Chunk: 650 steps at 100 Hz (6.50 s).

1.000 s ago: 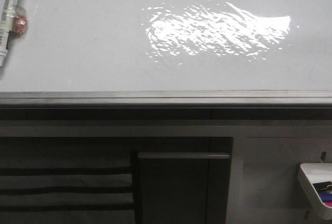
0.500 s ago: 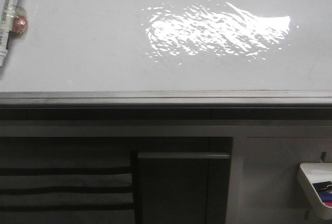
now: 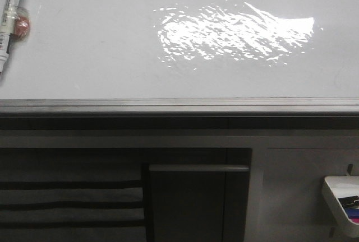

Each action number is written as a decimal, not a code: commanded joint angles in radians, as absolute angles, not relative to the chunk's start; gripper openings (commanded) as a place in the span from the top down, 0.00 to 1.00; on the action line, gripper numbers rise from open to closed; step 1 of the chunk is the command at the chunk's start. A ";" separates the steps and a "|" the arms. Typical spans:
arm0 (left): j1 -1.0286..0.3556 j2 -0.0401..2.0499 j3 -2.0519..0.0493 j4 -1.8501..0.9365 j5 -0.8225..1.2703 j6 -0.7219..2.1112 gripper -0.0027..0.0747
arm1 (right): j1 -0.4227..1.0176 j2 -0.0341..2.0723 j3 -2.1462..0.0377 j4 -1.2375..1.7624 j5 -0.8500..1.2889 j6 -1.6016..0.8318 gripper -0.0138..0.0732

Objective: Write number 9 on whiteboard

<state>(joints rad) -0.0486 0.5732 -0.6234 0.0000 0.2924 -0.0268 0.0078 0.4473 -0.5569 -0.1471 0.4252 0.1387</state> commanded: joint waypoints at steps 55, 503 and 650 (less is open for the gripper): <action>-0.247 1.028 -0.657 0.000 0.037 -0.023 0.26 | 0.004 0.460 -0.592 -0.157 0.341 0.138 0.21; -0.507 0.843 -0.896 -0.243 0.596 0.480 0.49 | 0.256 1.120 -0.906 0.437 0.421 -0.377 0.92; -0.521 0.845 -0.896 -0.278 0.592 0.493 0.49 | 0.277 1.240 -1.002 0.398 0.739 -0.390 0.92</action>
